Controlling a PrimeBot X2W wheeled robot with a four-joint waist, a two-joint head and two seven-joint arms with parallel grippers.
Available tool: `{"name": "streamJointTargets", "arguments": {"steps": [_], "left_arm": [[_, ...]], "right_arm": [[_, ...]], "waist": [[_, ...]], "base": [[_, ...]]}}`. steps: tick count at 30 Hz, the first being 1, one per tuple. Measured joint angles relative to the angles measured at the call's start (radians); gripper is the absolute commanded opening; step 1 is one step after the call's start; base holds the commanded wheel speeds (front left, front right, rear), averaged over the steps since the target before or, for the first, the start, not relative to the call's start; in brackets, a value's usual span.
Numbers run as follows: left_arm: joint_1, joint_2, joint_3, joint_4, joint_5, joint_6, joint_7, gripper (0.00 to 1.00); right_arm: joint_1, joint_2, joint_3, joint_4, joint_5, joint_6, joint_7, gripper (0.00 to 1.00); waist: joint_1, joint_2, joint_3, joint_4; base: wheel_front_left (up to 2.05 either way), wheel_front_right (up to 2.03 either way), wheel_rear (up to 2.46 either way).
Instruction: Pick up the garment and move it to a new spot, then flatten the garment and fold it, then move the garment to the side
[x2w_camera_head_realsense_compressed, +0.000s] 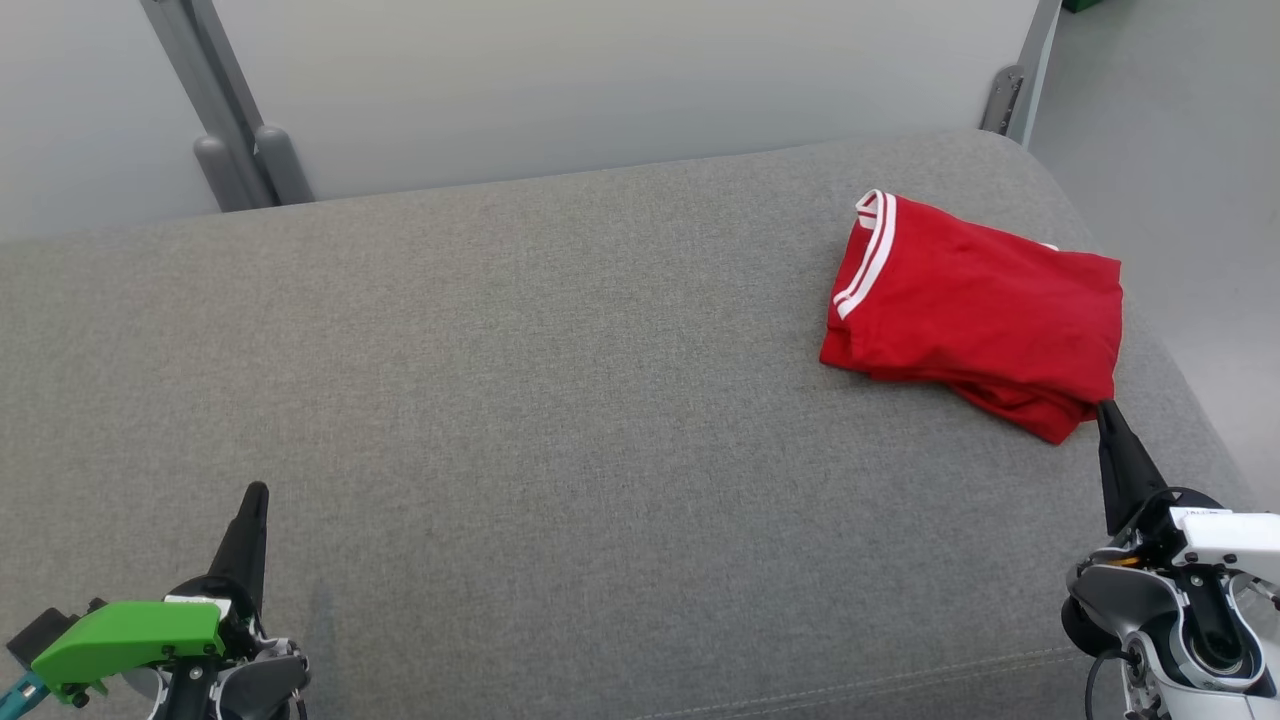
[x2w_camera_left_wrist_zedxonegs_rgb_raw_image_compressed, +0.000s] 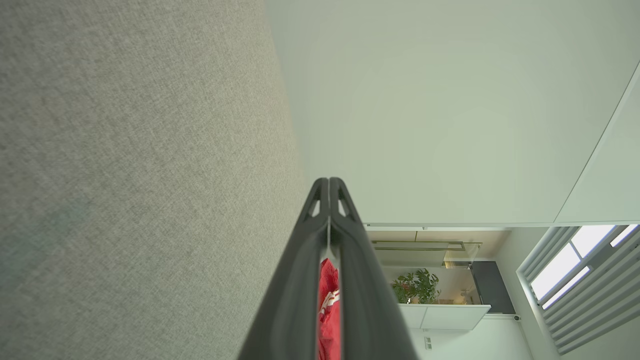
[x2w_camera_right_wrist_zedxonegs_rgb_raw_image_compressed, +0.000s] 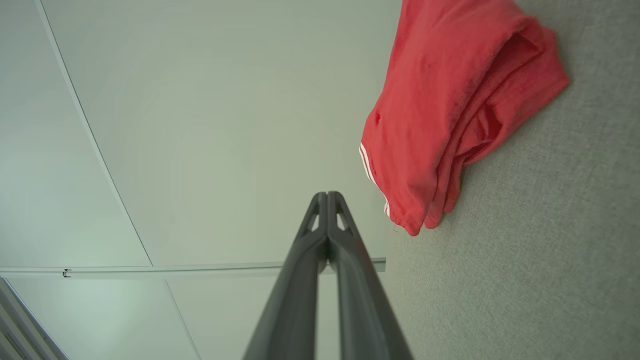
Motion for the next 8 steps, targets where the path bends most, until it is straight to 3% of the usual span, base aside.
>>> {"name": "streamJointTargets", "arguments": {"steps": [8], "left_arm": [[0.000,0.000,0.000,0.000,0.000,0.000,0.000,0.00]], "right_arm": [[0.000,0.000,0.000,0.000,0.000,0.000,0.000,0.00]], "waist": [[0.0000,0.0000,0.000,0.000]], "base": [[0.00,0.00,0.00]]}}
